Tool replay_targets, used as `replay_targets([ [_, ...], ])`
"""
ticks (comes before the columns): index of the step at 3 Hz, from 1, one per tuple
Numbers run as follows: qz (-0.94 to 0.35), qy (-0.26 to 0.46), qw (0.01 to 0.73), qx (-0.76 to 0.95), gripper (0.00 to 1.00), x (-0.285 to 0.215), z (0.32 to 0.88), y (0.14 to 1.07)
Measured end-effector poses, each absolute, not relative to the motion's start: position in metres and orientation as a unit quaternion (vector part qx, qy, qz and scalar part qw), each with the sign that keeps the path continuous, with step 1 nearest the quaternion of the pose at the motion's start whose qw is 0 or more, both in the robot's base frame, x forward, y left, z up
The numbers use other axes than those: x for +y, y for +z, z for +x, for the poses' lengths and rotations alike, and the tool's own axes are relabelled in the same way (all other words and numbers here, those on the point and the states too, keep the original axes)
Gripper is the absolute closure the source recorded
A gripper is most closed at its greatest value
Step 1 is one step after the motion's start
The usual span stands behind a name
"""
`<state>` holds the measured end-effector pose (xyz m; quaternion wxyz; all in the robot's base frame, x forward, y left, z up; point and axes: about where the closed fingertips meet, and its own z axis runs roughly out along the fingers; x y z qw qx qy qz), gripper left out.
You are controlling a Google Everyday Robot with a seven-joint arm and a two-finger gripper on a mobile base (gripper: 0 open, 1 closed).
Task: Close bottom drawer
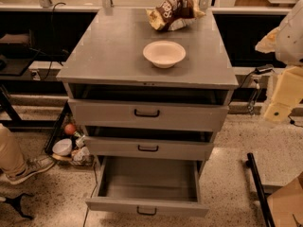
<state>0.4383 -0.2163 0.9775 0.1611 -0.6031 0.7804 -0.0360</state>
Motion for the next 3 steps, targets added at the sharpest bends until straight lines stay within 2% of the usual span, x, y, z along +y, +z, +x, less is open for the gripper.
replay_targets([
  [1, -0.603, -0.036, 0.161, 0.780, 0.00, -0.216, 0.438, 0.977],
  [2, -0.590, 0.000, 0.142, 0.795, 0.00, -0.213, 0.434, 0.937],
  [3, -0.556, 0.074, 0.106, 0.821, 0.00, -0.205, 0.418, 0.853],
])
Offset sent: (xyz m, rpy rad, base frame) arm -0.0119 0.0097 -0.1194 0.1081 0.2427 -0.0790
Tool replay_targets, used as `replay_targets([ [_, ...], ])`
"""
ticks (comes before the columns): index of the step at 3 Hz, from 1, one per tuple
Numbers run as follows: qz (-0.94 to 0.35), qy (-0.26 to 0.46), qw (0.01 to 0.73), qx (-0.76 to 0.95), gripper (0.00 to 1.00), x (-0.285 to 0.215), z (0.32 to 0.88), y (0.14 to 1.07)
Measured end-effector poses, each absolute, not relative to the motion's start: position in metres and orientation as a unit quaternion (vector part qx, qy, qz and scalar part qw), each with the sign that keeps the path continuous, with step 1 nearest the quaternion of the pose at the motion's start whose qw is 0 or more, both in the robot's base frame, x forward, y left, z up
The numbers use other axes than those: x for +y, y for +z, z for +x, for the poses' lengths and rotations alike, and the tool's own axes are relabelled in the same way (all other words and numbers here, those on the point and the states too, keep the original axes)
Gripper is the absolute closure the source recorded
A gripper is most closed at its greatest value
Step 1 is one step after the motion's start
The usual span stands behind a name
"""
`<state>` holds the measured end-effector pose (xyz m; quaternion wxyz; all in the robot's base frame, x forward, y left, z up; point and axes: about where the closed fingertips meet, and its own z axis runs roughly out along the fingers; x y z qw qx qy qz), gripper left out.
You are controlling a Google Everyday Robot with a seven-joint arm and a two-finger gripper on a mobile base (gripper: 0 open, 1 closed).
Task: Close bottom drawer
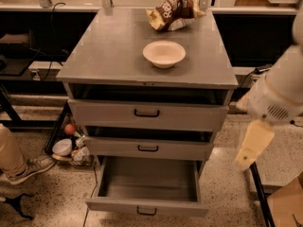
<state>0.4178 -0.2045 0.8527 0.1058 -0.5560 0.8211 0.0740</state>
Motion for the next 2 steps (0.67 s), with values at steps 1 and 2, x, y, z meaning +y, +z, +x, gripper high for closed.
replay_targets([
  [1, -0.510, 0.147, 0.063, 0.845, 0.00, -0.197, 0.387, 0.763],
  [2, -0.510, 0.154, 0.043, 0.845, 0.00, -0.197, 0.374, 0.746],
])
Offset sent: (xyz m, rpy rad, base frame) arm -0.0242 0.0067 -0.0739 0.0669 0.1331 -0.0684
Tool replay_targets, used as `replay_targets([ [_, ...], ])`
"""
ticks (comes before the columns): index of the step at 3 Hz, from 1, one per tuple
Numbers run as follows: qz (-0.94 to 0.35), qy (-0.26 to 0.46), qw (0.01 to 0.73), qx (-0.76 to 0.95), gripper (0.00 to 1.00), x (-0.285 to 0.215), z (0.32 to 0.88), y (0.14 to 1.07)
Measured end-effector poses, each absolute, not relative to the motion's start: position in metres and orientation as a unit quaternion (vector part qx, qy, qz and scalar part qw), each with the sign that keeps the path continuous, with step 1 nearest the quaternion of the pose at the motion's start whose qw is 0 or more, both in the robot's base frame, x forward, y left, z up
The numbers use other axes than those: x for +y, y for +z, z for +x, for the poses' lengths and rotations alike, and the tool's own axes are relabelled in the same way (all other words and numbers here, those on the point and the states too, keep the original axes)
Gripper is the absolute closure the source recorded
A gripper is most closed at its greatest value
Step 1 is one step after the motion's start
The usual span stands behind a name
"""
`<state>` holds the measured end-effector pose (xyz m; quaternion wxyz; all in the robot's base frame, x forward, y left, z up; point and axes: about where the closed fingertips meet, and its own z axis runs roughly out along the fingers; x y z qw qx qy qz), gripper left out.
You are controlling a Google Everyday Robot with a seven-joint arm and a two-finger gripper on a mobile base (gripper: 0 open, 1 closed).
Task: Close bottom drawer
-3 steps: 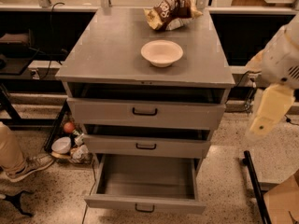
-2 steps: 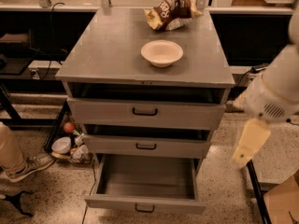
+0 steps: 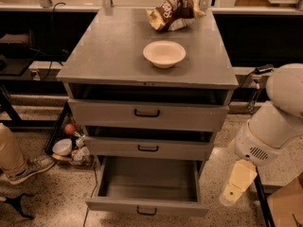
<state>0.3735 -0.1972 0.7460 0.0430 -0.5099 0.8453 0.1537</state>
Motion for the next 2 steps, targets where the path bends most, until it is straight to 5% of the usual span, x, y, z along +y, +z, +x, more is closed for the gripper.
replay_targets([
  [2, -0.509, 0.168, 0.036, 0.843, 0.00, -0.191, 0.377, 0.728],
])
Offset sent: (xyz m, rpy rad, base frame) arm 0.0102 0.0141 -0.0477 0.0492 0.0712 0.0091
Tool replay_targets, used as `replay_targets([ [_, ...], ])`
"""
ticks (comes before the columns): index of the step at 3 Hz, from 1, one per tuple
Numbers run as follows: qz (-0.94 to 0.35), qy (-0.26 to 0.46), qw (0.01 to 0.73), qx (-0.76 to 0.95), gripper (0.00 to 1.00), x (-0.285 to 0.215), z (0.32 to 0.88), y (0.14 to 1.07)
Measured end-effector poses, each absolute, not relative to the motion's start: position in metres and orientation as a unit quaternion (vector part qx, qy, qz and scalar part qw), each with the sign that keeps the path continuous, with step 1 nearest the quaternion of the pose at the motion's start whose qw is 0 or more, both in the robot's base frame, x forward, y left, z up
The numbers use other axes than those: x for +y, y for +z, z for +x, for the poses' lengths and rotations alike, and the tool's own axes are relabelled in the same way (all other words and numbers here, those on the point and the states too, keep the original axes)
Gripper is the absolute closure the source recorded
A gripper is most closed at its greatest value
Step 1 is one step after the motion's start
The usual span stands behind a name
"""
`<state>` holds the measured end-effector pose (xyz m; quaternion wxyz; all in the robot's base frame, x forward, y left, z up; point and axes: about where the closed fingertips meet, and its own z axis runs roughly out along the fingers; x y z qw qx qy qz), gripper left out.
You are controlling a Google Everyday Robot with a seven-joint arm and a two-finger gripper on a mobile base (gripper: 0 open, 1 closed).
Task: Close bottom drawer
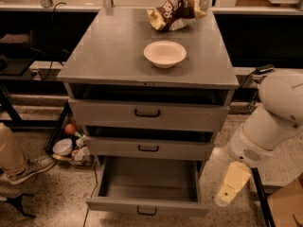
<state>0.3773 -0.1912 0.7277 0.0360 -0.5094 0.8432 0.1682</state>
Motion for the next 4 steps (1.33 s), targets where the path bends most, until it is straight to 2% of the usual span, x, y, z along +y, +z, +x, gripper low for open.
replay_targets([
  [1, -0.498, 0.193, 0.011, 0.845, 0.00, -0.173, 0.384, 0.661],
  [4, -0.388, 0.328, 0.026, 0.861, 0.00, -0.142, 0.386, 0.449],
])
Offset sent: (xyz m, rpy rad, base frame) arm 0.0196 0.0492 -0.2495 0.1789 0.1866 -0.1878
